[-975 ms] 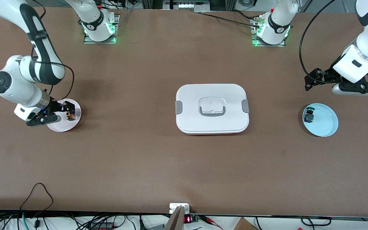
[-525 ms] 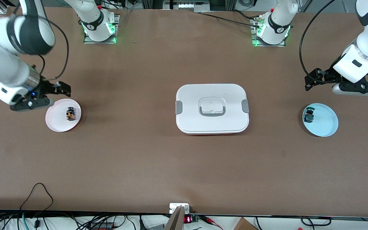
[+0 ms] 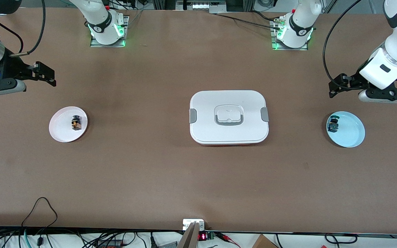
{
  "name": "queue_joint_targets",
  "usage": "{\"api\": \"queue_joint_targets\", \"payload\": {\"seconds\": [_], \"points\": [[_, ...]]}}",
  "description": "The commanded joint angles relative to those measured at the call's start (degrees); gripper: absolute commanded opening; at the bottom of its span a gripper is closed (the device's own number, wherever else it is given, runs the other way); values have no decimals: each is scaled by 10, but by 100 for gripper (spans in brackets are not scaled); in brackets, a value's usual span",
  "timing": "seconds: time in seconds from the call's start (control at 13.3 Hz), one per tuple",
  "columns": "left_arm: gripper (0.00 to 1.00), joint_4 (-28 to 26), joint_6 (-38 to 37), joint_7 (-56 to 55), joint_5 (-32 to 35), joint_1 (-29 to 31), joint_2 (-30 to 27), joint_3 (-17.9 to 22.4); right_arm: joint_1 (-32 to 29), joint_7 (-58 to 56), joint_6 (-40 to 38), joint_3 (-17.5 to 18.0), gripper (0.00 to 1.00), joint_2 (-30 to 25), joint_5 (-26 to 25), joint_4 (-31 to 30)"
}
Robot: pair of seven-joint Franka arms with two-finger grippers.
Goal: Transfer orange switch to right arm and place
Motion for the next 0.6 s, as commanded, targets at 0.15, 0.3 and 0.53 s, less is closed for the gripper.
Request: {"api": "queue_joint_targets", "payload": {"seconds": [0.15, 0.3, 0.53], "points": [[100, 18, -13, -6, -10, -1, 7, -1, 4, -7, -19, -3, 100, 16, 12, 21], [100, 18, -13, -6, -10, -1, 7, -2, 4, -5, -21, -3, 100, 18, 19, 20], [100, 18, -13, -6, -10, -1, 7, -2, 4, -2, -26, -3, 100, 18, 40, 20]]}}
